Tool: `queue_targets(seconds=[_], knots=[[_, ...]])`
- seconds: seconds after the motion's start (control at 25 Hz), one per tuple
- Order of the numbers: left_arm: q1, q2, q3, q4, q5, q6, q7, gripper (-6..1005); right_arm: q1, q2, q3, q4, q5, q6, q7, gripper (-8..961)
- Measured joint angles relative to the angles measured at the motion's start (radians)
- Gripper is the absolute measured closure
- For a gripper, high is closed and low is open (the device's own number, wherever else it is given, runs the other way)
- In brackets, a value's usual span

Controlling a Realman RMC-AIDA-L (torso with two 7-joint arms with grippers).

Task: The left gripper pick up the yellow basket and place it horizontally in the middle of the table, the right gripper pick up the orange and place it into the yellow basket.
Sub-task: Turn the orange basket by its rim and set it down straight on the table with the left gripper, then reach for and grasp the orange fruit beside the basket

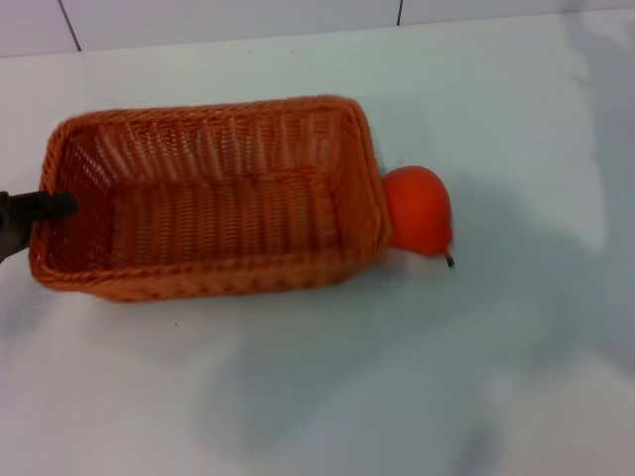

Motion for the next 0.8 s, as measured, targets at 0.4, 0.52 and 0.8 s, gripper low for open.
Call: queue_targets(seconds=[0.4, 0.52, 0.8], knots=[[0.006, 0.004, 0.001, 0.005, 0.000, 0.012, -0.008, 490, 0.004, 0.000, 0.000, 0.000, -0.005, 0.008, 0.000, 9], [0.017, 0.017, -0.007, 0.008, -0.010, 0.002, 0.027, 470, 0.004, -0.001, -0.027, -0.008, -0.007, 0.012, -0.001, 9], [0.043, 0.025, -0.107, -0.001, -0.238, -0.025, 0.355, 472, -0.010, -0.039, -0.305, -0.155, -0.098, 0.114, 0.137, 9]])
